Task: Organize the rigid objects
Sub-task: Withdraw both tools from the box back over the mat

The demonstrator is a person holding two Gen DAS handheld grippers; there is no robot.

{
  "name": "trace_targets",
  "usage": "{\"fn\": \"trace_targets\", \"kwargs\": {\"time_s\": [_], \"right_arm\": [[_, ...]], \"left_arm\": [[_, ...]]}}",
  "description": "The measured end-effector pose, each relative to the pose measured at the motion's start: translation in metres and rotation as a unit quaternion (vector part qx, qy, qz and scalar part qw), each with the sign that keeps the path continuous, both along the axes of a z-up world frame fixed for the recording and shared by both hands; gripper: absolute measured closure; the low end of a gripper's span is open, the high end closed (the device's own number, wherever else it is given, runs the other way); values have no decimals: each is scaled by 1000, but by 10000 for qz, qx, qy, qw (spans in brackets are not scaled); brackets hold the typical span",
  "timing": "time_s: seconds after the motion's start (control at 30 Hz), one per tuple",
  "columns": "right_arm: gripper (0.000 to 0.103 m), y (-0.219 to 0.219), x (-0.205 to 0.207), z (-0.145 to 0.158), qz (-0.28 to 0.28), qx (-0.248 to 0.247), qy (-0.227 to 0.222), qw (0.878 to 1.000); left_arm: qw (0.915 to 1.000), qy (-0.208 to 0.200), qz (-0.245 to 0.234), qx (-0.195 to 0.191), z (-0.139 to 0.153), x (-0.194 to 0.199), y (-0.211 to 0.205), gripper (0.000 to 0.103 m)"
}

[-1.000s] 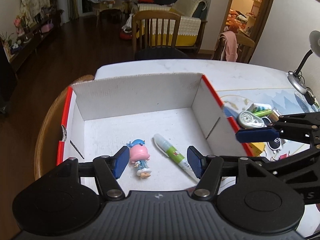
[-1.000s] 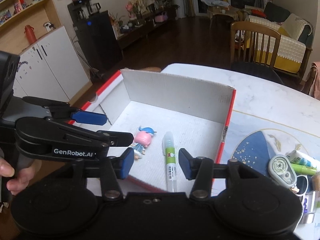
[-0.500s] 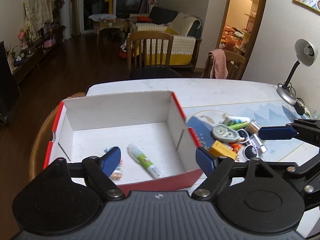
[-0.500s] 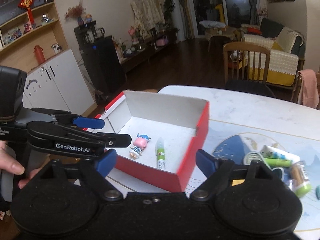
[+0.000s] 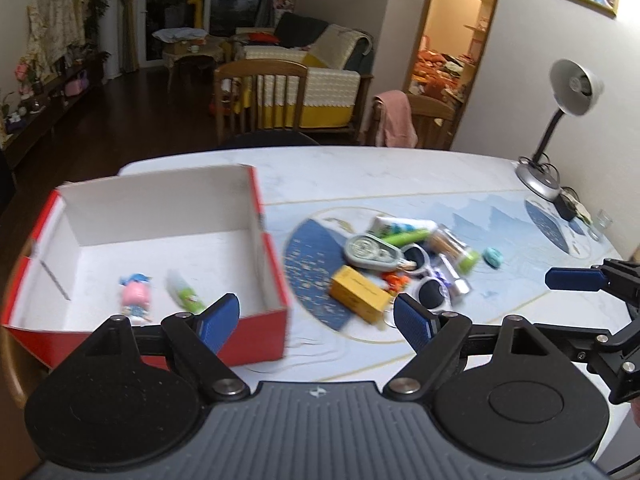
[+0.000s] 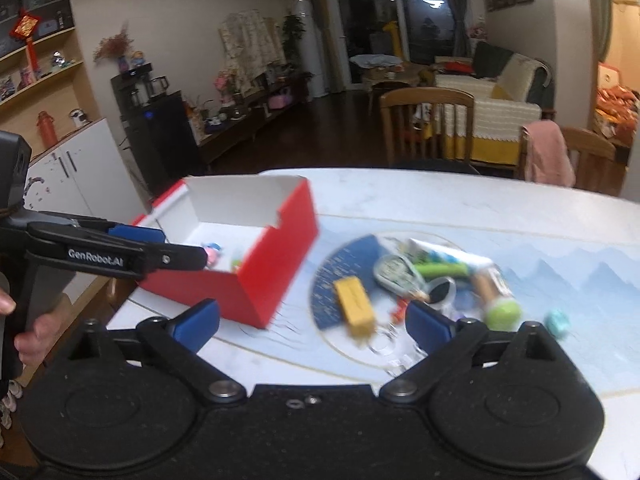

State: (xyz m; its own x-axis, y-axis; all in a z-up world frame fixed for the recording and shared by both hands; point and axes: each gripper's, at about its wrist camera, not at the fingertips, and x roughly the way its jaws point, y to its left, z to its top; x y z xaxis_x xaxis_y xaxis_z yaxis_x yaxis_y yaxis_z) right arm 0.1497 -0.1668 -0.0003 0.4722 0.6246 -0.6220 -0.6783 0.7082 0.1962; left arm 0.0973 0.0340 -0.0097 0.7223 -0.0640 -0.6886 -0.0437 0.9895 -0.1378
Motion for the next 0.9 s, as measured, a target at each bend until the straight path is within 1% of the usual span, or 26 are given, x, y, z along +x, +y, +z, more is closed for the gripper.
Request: {"fn": "trace_targets", "kwargs": {"time_s": [0.07,0.1,0.13,0.17,0.2,0.3,0.5,0.6,0.7,0.77,0.9], "right_arm": [[4,-17,1,-6,-112,-10,57,9999],[4,-23,2,-9,-156,-31,77,9998],[4,-32,3,-12,-205,-50,91,9997],[4,-37,3,-14,-251,-68,111,9996],[4,-44,4,-16,-273,-84,121,9995],[5,-58,6,-24,-315,-111,148,9993],[6,-73,10,-42,-203,-187,144,9995],[6,-74,13,-52,-69,-337,131,9993],[7,-74,17,-64,88,-503,109,9986],[9,-72,21,-73,194,-620,86,9978],[13,-66,29,-89,414,-851,46,9955]], "left_arm": [[9999,17,-86,-50,-4,4,-13,18],[9999,32,-130,-59,-7,5,-20,15],[9998,52,-160,-63,-9,7,-26,11],[9998,63,-185,-61,-12,10,-32,1],[9998,51,-201,-60,-14,10,-37,0],[9997,57,-221,-83,-21,16,-52,0],[9999,129,51,-15,-39,37,-69,0],[9994,283,163,146,-51,53,-77,0],[9984,482,173,234,-68,67,-83,0],[9971,612,334,299,-80,76,-85,0],[9964,599,505,321,-94,89,-89,0]]}}
